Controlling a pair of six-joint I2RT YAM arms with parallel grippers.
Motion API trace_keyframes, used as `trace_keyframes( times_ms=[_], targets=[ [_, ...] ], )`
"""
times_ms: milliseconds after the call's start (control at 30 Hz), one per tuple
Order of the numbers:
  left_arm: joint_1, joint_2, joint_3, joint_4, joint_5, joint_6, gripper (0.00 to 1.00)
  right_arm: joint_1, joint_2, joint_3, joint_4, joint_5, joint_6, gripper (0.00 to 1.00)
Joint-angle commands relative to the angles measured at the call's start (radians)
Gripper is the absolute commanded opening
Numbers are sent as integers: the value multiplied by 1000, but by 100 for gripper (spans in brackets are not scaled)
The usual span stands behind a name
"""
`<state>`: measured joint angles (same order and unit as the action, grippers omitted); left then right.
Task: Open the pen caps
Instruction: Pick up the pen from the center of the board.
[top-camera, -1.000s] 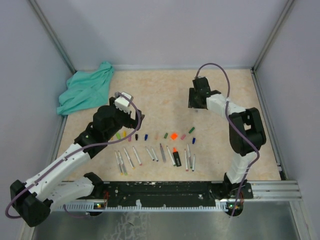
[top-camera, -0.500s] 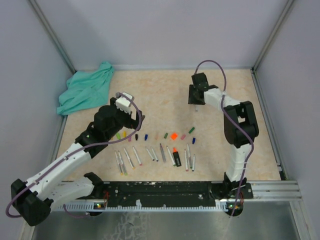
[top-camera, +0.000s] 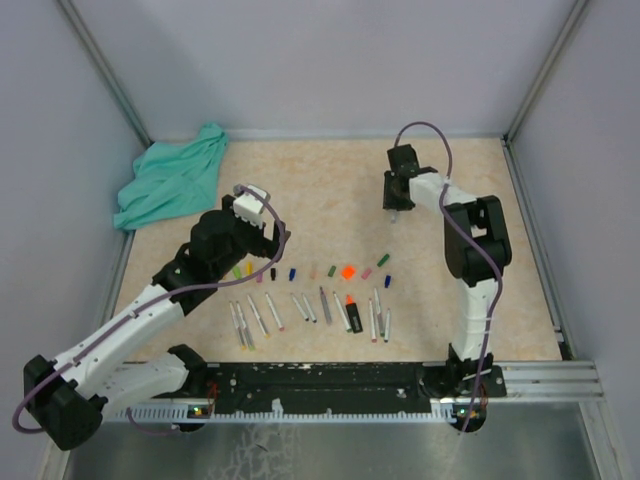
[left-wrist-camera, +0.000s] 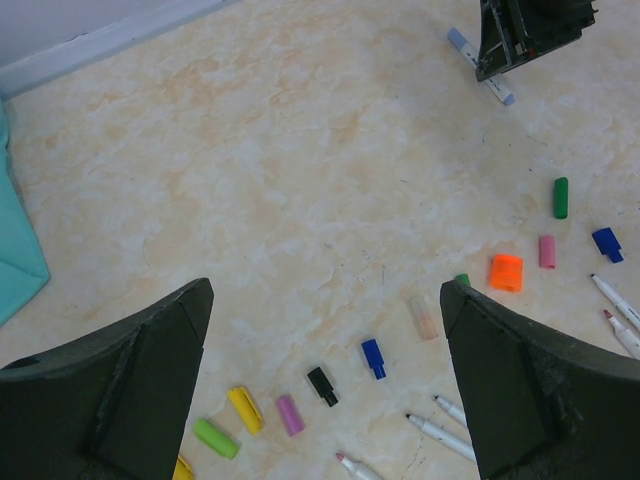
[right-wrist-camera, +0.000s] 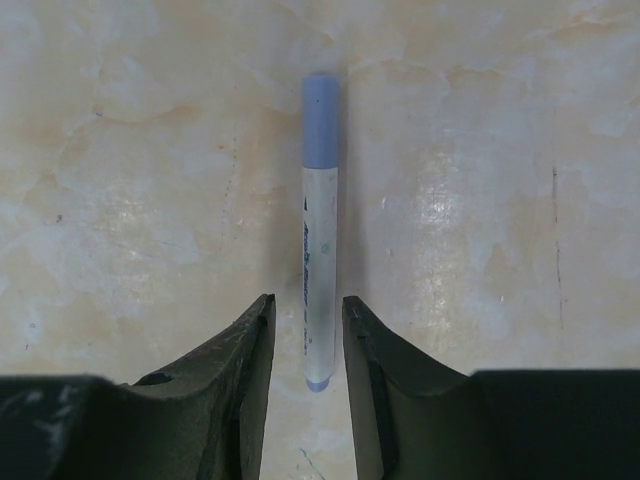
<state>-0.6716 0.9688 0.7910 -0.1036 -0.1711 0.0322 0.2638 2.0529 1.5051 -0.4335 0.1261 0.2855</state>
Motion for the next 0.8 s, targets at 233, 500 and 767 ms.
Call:
trace_keyframes(
  times_ms=[233, 500, 767],
  targets=[
    [1, 6, -9, 34, 8, 22, 99, -14, 47, 83, -34, -11, -58, 27],
    [1, 7, -10, 37, 18, 23, 99, -14, 77, 98, -85, 19, -88, 28],
    [1, 9, -18, 46, 32, 31, 99, -14, 75, 75, -93, 9, -104, 17]
  ],
)
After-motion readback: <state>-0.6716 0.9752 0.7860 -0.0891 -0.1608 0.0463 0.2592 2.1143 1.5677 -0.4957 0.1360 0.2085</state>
